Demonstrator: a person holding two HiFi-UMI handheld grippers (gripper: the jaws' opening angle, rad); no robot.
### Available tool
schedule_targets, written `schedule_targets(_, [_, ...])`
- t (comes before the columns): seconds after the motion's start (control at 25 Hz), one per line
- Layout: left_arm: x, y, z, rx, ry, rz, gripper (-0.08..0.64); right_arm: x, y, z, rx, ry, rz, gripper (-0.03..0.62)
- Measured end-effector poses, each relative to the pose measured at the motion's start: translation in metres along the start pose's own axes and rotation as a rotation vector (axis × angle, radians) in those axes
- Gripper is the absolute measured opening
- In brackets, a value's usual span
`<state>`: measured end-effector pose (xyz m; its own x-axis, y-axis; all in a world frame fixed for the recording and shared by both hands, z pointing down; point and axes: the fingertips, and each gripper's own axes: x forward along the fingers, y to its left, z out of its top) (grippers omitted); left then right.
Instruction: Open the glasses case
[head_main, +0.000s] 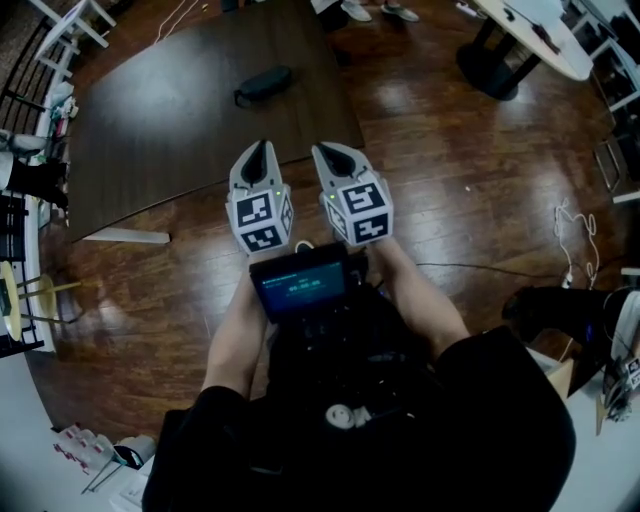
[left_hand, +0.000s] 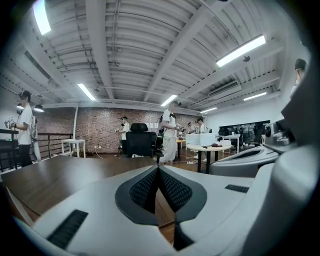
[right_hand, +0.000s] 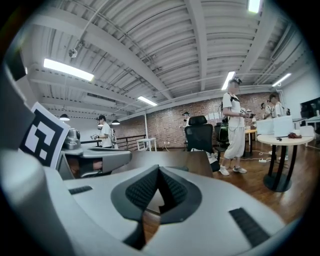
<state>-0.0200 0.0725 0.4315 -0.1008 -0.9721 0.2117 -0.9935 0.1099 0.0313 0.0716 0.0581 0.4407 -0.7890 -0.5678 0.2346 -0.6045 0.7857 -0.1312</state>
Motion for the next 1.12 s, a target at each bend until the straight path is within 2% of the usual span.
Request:
schedule_targets(0.32, [0.055, 0.046, 0.007, -0.041, 0.018, -0.023, 0.0, 0.067, -0.006, 0.01, -0.002, 0.033, -0.021, 0.018])
schedule_targets(0.6, [0.086, 0.076, 0.01, -0.039, 0.022, -0.042, 0.0, 0.108, -0.009, 0.018, -0.003, 0.04, -0.047, 0.018])
schedule_targets(0.88, [0.104, 0.104, 0.006, -0.054, 0.019, -0.058, 0.0, 0.133, -0.01, 0.022, -0.015, 0.046, -0.093, 0.018])
schedule_targets(1.12, [0.119, 0.106, 0.004, -0.054, 0.039, -0.076, 0.0, 0.146, -0.017, 0.03, -0.021, 0.041, -0.106, 0.018])
